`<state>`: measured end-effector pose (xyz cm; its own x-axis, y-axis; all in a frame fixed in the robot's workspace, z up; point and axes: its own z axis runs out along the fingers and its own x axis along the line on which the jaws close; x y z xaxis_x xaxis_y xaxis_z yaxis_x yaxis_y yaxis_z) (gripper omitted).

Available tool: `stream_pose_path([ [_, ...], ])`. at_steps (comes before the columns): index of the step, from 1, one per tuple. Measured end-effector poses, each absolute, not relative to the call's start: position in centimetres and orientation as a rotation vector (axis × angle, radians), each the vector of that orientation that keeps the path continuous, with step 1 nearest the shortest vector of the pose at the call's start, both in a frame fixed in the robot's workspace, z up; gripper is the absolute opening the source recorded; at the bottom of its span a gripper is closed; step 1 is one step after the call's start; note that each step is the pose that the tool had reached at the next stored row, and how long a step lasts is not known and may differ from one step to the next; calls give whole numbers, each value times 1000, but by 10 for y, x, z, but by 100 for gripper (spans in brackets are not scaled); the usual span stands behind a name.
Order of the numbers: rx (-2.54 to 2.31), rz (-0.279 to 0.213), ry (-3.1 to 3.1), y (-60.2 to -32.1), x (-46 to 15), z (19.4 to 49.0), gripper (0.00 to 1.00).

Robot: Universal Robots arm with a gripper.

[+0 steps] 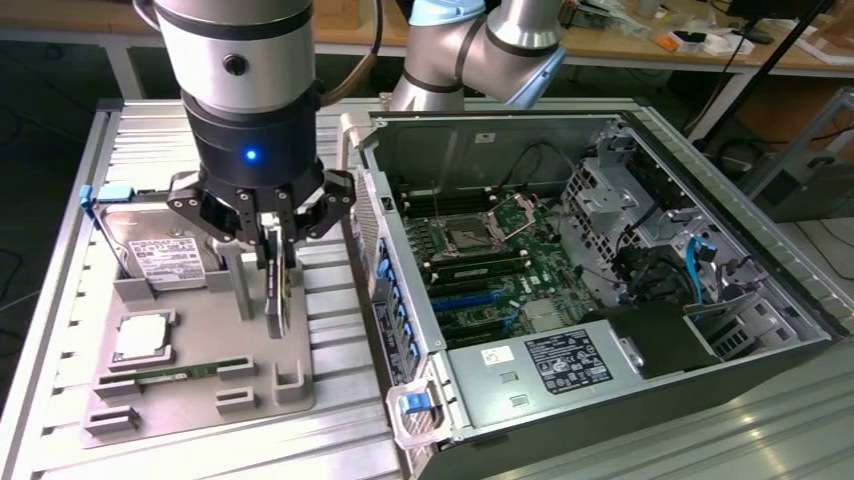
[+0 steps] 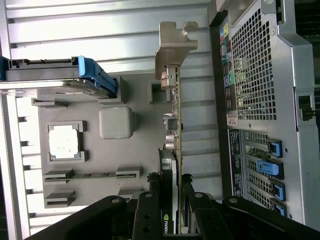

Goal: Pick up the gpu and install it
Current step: 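Pick up the gpu and move the gpu toward the slot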

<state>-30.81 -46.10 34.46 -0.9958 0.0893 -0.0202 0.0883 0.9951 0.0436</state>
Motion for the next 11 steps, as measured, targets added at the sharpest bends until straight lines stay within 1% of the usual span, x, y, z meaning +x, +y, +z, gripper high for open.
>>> stream_pose_path([
  [11, 140, 65, 3116, -461, -308, 351, 27],
])
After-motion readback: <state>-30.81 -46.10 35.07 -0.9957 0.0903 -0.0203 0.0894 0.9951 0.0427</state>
